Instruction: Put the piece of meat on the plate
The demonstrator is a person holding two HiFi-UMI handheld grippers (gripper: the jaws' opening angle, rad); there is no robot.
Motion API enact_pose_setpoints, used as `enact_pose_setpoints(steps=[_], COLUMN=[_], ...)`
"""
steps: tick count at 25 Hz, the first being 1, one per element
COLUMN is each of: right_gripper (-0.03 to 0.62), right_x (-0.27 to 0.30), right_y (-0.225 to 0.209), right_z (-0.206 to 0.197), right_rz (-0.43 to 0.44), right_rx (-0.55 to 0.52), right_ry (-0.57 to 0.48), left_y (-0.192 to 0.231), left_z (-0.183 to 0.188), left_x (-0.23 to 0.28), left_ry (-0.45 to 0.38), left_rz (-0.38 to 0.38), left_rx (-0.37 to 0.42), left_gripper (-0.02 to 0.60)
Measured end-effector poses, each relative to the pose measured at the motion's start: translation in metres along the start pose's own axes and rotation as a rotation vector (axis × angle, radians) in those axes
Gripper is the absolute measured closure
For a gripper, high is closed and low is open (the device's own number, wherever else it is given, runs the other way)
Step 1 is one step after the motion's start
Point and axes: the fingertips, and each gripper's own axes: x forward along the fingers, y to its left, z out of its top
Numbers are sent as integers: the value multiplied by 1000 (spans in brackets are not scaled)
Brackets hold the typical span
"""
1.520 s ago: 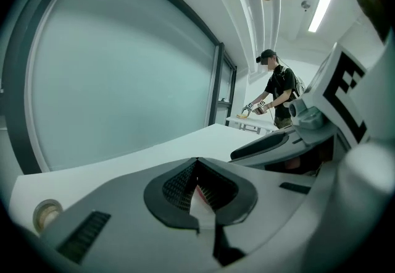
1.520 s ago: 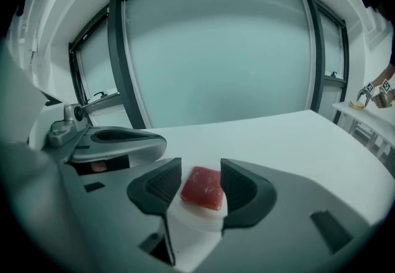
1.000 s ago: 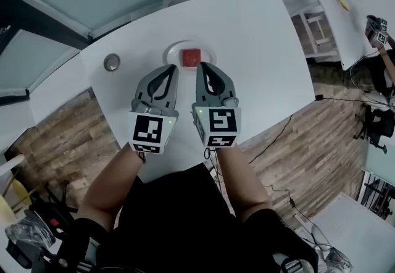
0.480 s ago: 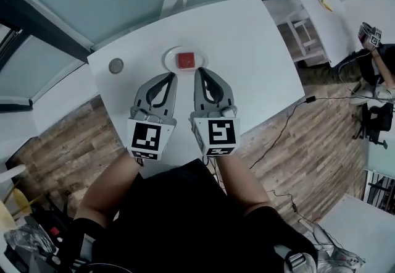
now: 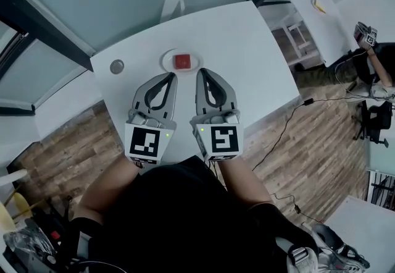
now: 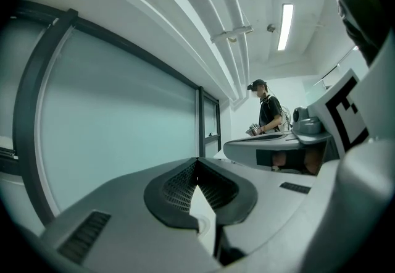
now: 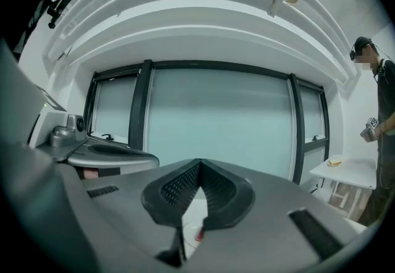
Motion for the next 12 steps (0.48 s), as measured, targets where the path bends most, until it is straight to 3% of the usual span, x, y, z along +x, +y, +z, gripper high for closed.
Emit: enact_pose_setpoints(steps=[12], right_gripper=[591], right_x=[-23], right_y=[15], right_z=[23], right_rz=[15], right_rx=[-16], right_ry=[-50], left_y=[-9], left_z=[20], left_x=[-26], left_ry=[-24], left_rz=[16], left_rx=[-9], left_gripper=[578])
